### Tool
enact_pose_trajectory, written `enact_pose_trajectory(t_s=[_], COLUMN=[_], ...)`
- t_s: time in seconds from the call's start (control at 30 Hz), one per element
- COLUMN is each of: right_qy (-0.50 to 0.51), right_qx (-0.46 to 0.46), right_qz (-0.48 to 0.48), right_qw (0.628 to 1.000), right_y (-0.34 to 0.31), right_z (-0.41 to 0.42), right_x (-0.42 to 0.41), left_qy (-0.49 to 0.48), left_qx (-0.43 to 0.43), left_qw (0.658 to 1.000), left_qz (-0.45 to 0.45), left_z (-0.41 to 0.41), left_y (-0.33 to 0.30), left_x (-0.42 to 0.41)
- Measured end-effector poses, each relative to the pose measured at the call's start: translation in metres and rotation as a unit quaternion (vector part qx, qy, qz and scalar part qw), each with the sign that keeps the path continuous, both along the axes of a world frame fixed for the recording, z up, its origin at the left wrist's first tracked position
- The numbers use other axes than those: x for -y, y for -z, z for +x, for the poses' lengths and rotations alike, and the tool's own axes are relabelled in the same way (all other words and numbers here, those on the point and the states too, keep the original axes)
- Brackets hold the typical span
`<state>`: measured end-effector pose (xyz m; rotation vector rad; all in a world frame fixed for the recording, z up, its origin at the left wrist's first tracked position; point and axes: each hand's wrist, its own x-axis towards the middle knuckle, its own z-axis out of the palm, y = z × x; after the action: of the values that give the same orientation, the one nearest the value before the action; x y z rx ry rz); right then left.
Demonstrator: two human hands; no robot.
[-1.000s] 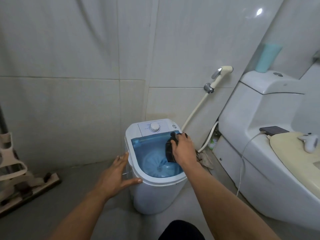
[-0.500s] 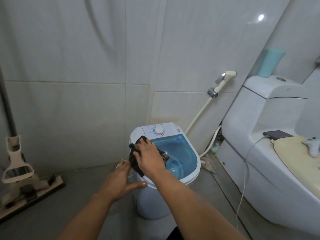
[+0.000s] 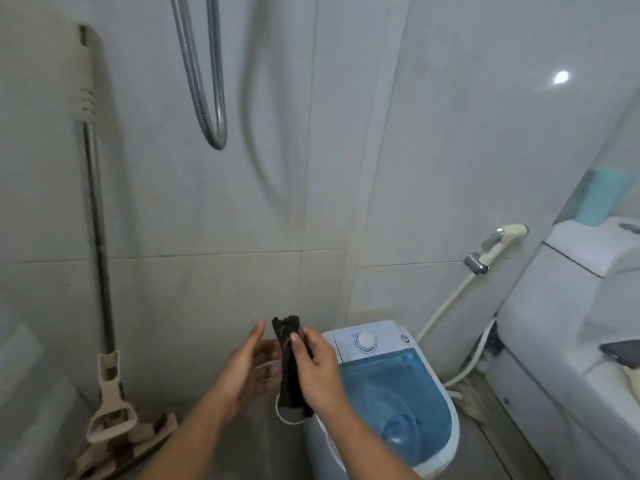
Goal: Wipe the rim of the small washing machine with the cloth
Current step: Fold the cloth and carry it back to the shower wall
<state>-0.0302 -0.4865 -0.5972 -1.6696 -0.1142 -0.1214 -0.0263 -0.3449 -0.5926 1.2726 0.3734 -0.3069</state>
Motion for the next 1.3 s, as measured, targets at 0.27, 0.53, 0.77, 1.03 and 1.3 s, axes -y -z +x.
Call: enact_pose_trajectory(t_s=[0.27,0.53,0.77,1.03,1.3], right_qy=[-0.047,-0.043,-0.158,-0.194,-0.185], right_qx=[-0.081,-0.236,-0.174,0.026,0.271], right_qz=[-0.057,0.032,-0.062,-0.197,-0.323], right_qw=[0.994,0.97,0.97,0.961,0.888], right_y=[-0.166,-0.373,-0.525,-0.607,-0.592], right_z=[-0.034,-0.039,-0.004,0.07,0.139], right_x=[-0.084,-0.141,-0.193,-0.26,-0.334], left_qy=[-0.065,-0.074,-0.072,0.039,0.006], left_qx=[-0.048,-0.078,0.037,0.197,0.266], left_qw=[0.995,0.994,0.976,0.753,0.613], left_qz=[-0.063,-0.034,0.2,0.626,0.744], left_z=[-0.036,-0.075,-0.065,-0.033,0.041], left_y=[-0.174,-0.385,-0.549,-0.625,-0.604], left_x=[-0.065,-0.14,-0.237,-0.325,-0.392])
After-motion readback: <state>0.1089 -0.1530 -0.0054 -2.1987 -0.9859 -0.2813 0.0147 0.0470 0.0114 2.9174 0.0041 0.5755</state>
